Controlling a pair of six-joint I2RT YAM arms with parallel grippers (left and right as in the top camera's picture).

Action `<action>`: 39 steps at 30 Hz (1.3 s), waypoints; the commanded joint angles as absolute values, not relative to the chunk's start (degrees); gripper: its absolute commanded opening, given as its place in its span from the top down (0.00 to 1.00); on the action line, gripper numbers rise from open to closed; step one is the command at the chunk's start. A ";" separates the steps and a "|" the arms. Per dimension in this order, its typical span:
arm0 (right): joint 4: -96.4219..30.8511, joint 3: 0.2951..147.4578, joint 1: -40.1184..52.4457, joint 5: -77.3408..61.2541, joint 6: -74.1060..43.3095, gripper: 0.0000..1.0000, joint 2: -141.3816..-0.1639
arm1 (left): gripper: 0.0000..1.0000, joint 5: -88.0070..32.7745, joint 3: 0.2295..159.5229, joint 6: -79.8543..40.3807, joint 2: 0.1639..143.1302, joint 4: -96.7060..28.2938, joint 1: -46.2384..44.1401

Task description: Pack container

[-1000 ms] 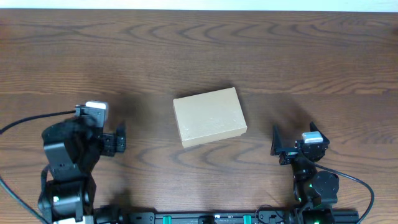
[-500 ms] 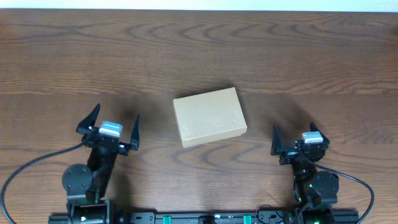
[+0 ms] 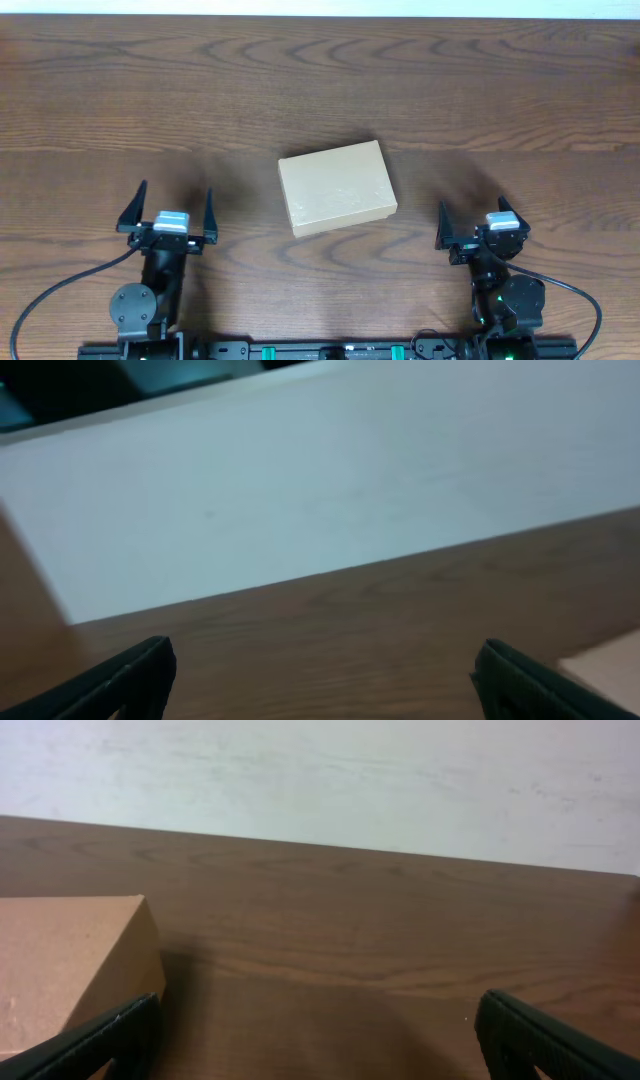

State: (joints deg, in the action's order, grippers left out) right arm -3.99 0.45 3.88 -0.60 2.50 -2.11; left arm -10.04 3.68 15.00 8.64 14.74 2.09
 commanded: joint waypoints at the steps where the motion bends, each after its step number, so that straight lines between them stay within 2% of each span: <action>1: -4.29 0.32 3.77 -0.40 2.20 0.01 -1.67 | 0.05 -1.89 2.55 14.63 6.35 13.19 1.08; 18: -4.29 0.32 3.77 -0.40 2.20 0.01 -1.67 | 0.05 1.52 0.23 14.76 0.19 -4.40 0.67; 39: -4.29 0.32 3.77 -0.40 2.22 0.01 -1.67 | 0.04 0.43 0.27 14.76 0.38 -4.38 0.71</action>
State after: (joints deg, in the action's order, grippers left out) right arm -4.01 0.45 3.88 -0.60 2.50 -2.11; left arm -0.51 0.84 15.03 0.80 -0.91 0.95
